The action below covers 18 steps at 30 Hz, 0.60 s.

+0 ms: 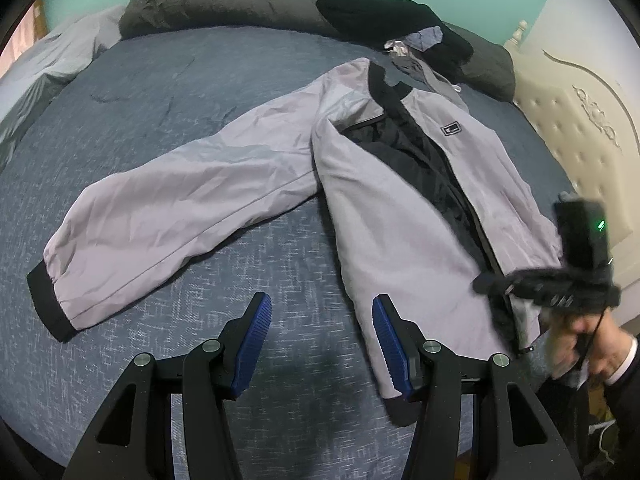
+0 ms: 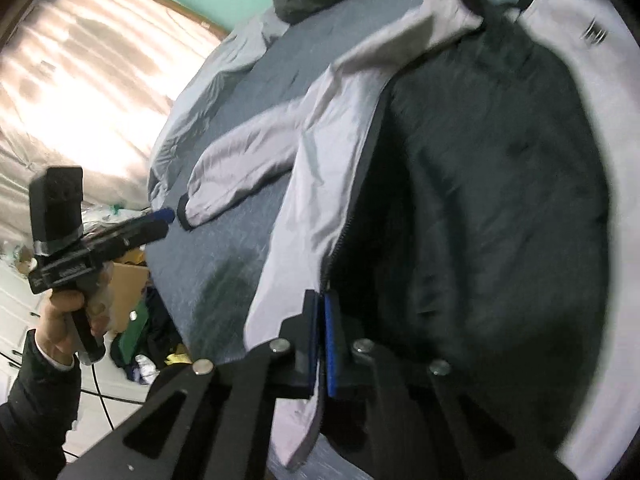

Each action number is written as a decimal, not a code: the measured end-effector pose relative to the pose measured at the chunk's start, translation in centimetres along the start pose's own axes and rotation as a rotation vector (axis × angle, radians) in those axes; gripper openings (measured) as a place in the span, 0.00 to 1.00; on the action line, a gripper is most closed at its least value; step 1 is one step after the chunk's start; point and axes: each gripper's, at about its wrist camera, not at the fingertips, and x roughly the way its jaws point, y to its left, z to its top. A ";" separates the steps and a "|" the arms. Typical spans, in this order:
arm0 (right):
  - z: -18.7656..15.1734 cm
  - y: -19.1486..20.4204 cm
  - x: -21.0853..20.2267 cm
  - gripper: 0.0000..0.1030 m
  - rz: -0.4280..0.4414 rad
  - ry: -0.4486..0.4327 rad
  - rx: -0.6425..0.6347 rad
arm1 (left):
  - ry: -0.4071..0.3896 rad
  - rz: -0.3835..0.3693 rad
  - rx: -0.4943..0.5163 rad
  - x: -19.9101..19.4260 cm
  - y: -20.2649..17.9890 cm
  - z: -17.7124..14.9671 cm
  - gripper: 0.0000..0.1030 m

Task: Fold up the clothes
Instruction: 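Release the front panel and smooth it flat with the right gripper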

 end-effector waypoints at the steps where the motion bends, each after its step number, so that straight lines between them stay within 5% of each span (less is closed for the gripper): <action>1: 0.2 -0.5 -1.5 0.03 -0.017 -0.018 0.001 | -0.001 -0.003 0.005 0.0 -0.4 0.1 0.55; 11: -1.8 -7.1 -12.8 0.03 -0.182 -0.088 0.049 | 0.032 -0.035 0.060 1.9 -5.1 1.0 0.55; 18: -5.6 -11.6 -10.6 0.03 -0.206 -0.002 0.161 | 0.115 -0.060 0.084 5.2 -7.7 0.0 0.55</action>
